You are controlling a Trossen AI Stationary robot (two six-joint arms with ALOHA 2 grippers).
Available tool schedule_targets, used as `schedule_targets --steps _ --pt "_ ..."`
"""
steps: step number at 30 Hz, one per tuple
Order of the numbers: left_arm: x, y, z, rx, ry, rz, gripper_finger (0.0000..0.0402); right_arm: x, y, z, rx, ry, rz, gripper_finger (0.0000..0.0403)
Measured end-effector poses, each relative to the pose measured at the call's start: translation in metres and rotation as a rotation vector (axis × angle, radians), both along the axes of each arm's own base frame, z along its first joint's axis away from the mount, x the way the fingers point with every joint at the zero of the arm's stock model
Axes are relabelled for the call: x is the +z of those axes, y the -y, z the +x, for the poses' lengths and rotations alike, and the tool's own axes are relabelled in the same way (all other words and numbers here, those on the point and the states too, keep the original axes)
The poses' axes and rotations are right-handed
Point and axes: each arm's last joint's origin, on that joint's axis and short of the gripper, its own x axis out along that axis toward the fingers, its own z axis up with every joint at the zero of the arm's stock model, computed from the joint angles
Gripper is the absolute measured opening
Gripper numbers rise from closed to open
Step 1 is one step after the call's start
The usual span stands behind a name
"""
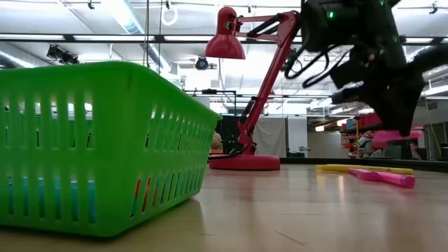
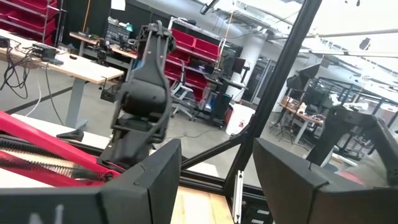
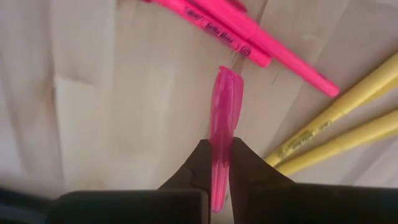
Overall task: Pick & Place Markers
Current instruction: Put the pink pen into the bin
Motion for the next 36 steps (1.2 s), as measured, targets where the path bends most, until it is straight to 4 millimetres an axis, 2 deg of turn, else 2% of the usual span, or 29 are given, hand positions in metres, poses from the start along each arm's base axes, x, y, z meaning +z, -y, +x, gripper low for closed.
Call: schedule_targets --steps 10,20,31,36 --pt "0.0 -0.003 0.001 0.006 0.0 0.001 0.0206 0.034 -0.021 0.001 0.012 -0.047 -0.003 0.0018" --pt "0.0 -0.003 0.001 0.006 0.001 0.0 0.0206 0.054 -0.037 -0.012 0.018 -0.14 0.025 0.0018" --pt "0.0 -0.003 0.001 0.006 0.004 -0.001 0.0206 0.084 -0.042 -0.035 -0.082 -0.033 0.095 0.0018" --pt "0.0 -0.003 0.001 0.006 0.004 -0.001 0.0206 0.114 -0.044 -0.034 -0.143 0.141 0.158 0.0018"
